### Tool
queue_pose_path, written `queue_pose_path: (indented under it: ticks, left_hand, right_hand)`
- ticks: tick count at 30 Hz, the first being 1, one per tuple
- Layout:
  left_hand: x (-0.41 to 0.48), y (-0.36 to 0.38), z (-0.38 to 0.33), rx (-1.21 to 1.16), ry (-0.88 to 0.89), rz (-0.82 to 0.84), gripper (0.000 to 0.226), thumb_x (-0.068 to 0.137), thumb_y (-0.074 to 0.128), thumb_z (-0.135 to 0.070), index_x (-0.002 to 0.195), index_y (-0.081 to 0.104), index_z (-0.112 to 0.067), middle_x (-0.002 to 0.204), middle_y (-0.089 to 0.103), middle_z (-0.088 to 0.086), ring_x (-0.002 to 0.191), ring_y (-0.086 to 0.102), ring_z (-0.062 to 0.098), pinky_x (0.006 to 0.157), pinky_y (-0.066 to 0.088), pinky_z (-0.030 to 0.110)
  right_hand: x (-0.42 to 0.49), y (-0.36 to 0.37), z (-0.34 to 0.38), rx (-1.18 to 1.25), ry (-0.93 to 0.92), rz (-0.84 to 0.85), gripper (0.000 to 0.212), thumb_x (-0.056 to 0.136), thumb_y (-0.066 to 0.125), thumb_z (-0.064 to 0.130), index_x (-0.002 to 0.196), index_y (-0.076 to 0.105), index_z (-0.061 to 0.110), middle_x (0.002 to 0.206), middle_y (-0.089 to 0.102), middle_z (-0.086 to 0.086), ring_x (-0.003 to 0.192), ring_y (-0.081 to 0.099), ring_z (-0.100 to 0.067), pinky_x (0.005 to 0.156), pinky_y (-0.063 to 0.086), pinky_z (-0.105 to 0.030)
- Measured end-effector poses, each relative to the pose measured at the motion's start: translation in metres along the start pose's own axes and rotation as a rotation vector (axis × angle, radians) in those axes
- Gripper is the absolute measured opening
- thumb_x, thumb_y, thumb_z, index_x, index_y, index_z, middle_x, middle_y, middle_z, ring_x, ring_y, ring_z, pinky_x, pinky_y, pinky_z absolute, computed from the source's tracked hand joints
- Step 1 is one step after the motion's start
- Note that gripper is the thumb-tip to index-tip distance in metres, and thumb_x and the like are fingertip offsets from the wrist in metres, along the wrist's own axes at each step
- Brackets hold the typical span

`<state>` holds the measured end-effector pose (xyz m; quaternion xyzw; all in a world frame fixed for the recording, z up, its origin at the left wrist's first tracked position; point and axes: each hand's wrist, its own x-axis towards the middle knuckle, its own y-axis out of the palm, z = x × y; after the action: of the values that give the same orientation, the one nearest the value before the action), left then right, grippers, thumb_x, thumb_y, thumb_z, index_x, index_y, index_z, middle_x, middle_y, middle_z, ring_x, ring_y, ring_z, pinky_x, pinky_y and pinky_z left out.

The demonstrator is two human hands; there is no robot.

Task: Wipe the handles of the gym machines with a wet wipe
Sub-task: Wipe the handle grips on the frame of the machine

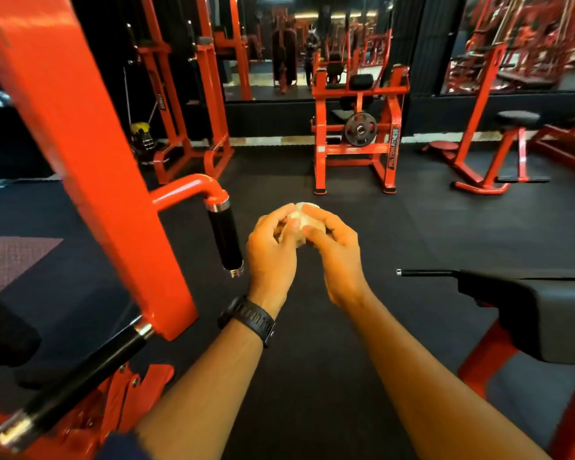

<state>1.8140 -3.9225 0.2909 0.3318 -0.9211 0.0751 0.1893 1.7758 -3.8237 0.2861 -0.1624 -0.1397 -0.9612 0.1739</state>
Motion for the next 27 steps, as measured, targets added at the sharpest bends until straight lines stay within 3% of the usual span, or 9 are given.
queue_pose_path:
  ticks: [4,9,12,16,17,21,24,27]
  left_hand:
    - [0.035,0.024,0.025,0.114,0.036,-0.041,0.023,0.097,0.063,-0.012,0.117,0.07,-0.02,0.115,0.065,-0.005,0.105,0.063,0.008,0.083,0.054,0.018]
    - [0.092,0.068,0.056,0.159,0.023,-0.265,0.015,0.098,0.061,-0.014,0.109,0.07,-0.018,0.112,0.066,-0.002,0.104,0.062,0.011,0.086,0.054,0.027]
    - [0.138,0.094,0.074,0.106,0.053,-0.341,0.014,0.098,0.06,-0.018,0.107,0.068,-0.026,0.112,0.067,-0.005,0.104,0.064,0.011,0.087,0.056,0.034]
    - [0.19,0.115,0.094,0.116,0.049,-0.362,0.023,0.098,0.062,-0.019,0.119,0.068,-0.024,0.119,0.061,-0.007,0.106,0.06,0.0,0.085,0.05,0.014]
    - [0.204,0.118,0.099,0.123,0.047,-0.385,0.023,0.097,0.063,-0.019,0.119,0.069,-0.023,0.119,0.061,-0.007,0.106,0.06,0.0,0.085,0.05,0.015]
    - [0.251,0.115,0.119,0.136,0.053,-0.484,0.013,0.092,0.064,-0.022,0.101,0.072,-0.019,0.099,0.072,-0.002,0.093,0.068,0.015,0.081,0.058,0.042]
    - [0.281,0.107,0.129,0.169,0.04,-0.591,0.008,0.093,0.064,-0.024,0.096,0.069,-0.019,0.092,0.071,-0.003,0.087,0.067,0.014,0.076,0.057,0.038]
    - [0.313,0.093,0.144,0.19,0.035,-0.68,0.005,0.097,0.062,-0.02,0.098,0.066,-0.017,0.092,0.069,-0.004,0.086,0.066,0.011,0.075,0.055,0.032]
  right_hand:
    - [0.049,-0.015,-0.022,-0.014,0.008,-0.016,0.042,0.091,0.066,0.0,0.131,0.06,0.012,0.125,0.066,-0.007,0.114,0.065,-0.019,0.092,0.056,-0.034]
    - [0.126,-0.033,-0.062,-0.159,-0.045,0.027,0.026,0.092,0.07,0.014,0.118,0.068,0.017,0.114,0.069,-0.004,0.106,0.068,-0.018,0.09,0.058,-0.043]
    - [0.185,-0.04,-0.084,-0.213,-0.134,0.083,0.015,0.092,0.07,0.024,0.107,0.074,0.023,0.112,0.067,-0.004,0.111,0.063,-0.019,0.092,0.055,-0.045]
    - [0.259,-0.04,-0.098,-0.163,-0.128,0.22,0.012,0.094,0.067,0.015,0.101,0.075,0.019,0.108,0.069,0.002,0.108,0.064,-0.018,0.092,0.054,-0.042]
    - [0.277,-0.038,-0.1,-0.124,-0.102,0.278,0.013,0.095,0.064,0.012,0.104,0.074,0.014,0.106,0.072,-0.001,0.103,0.067,-0.02,0.089,0.056,-0.042]
    - [0.33,-0.02,-0.116,-0.03,-0.05,0.386,0.011,0.097,0.061,0.008,0.103,0.07,0.004,0.098,0.072,-0.01,0.088,0.069,-0.027,0.077,0.058,-0.043]
    - [0.362,0.006,-0.14,0.033,0.002,0.438,0.012,0.1,0.058,0.014,0.1,0.065,0.004,0.096,0.07,-0.016,0.082,0.065,-0.025,0.076,0.056,-0.049]
    - [0.39,0.037,-0.164,0.064,0.045,0.511,0.016,0.104,0.05,0.014,0.101,0.064,0.007,0.098,0.069,-0.015,0.089,0.065,-0.03,0.081,0.055,-0.05]
